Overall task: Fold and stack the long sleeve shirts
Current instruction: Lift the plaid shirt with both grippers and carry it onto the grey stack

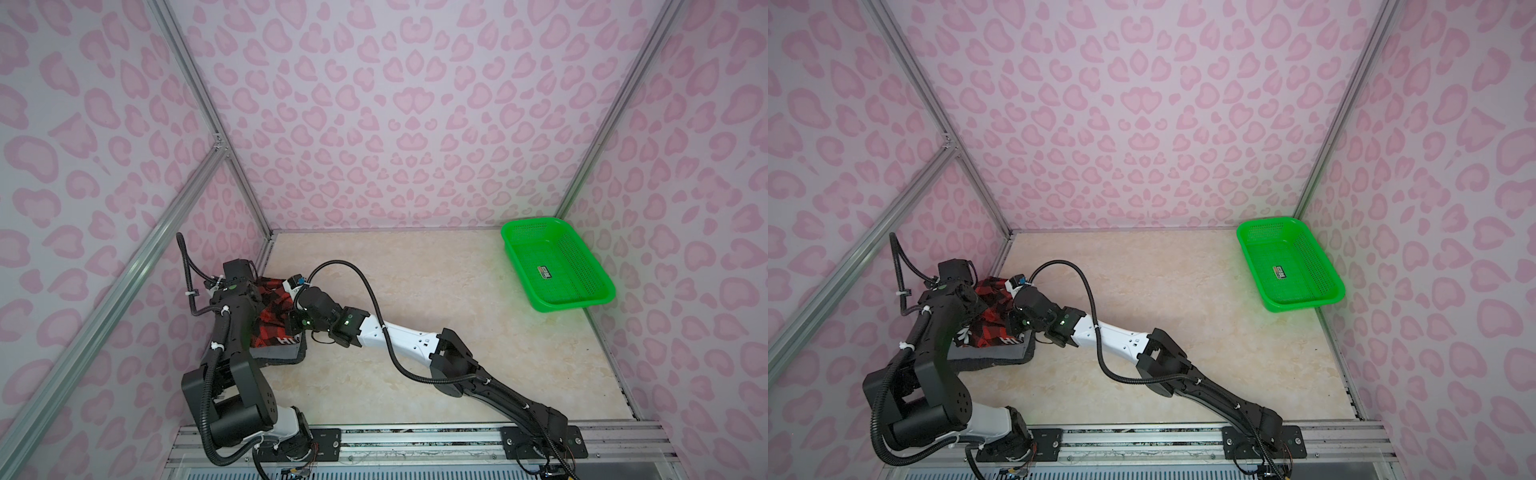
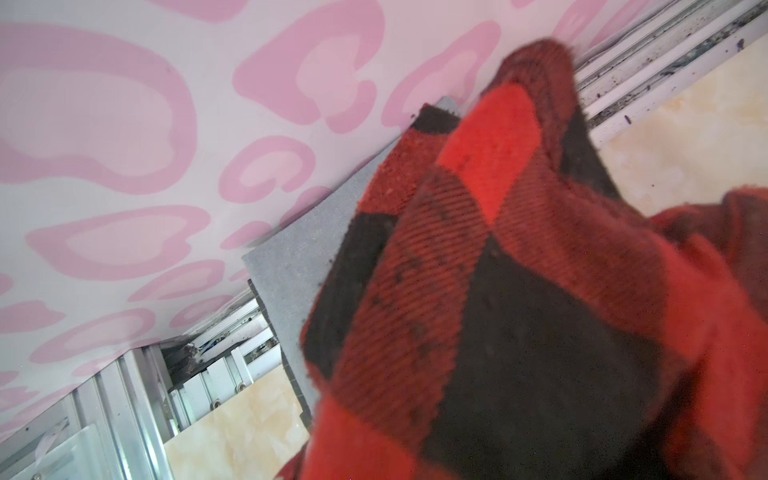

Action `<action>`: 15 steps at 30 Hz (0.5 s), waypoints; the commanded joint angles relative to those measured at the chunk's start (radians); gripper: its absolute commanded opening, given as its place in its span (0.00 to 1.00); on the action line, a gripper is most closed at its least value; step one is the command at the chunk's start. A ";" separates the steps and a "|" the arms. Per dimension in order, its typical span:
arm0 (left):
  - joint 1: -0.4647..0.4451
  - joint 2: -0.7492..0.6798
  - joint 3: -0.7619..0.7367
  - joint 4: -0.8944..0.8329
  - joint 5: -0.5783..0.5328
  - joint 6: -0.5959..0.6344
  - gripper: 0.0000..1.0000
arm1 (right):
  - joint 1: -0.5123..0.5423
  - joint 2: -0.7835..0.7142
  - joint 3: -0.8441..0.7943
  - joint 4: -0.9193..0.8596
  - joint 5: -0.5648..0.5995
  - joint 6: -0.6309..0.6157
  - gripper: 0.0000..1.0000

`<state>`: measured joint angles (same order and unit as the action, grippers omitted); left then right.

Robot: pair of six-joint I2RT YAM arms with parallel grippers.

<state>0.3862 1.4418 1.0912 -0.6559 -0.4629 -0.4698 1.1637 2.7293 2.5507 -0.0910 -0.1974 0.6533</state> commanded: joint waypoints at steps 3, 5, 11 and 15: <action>0.010 -0.033 0.013 0.061 -0.002 -0.035 0.43 | 0.005 0.042 0.029 0.042 0.010 0.026 0.00; 0.011 -0.063 0.029 0.049 0.027 -0.047 0.59 | 0.007 0.049 0.031 0.034 0.015 0.032 0.00; 0.011 -0.172 0.060 0.037 0.171 -0.060 0.96 | 0.018 0.050 0.001 0.053 0.072 0.080 0.00; -0.006 -0.268 0.045 0.043 0.237 -0.054 0.96 | 0.024 0.065 0.006 0.060 0.097 0.115 0.00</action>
<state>0.3916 1.2205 1.1351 -0.6281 -0.2974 -0.5232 1.1858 2.7686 2.5580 -0.0723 -0.1314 0.7315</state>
